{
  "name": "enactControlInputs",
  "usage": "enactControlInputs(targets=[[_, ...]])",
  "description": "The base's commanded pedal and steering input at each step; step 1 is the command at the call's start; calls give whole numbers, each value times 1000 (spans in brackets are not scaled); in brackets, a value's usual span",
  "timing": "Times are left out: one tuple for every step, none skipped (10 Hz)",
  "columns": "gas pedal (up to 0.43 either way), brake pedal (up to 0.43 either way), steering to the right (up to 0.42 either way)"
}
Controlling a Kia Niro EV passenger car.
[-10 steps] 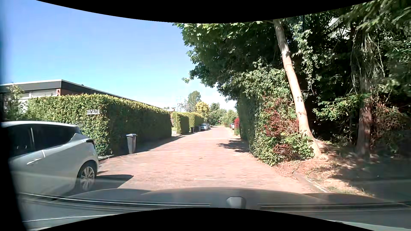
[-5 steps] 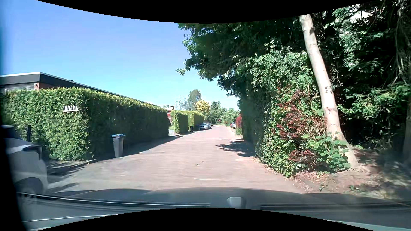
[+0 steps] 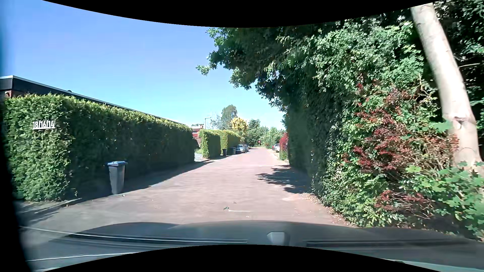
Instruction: Follow the waypoints while adhering to traffic rules and regulations
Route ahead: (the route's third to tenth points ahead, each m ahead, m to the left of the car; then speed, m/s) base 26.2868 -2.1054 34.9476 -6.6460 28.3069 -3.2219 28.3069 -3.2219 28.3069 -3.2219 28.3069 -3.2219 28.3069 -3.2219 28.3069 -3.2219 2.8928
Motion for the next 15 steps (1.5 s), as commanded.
enactControlInputs(targets=[[59, 6, -3], [59, 6, -4], [59, 6, -3], [59, 6, -2], [59, 6, -1], [59, 6, 0], [59, 6, 0], [59, 6, 1], [59, 6, 1], [59, 6, 2], [59, 6, 4], [59, 6, 9], [47, 6, 10], [47, 6, 11], [47, 6, 13]])
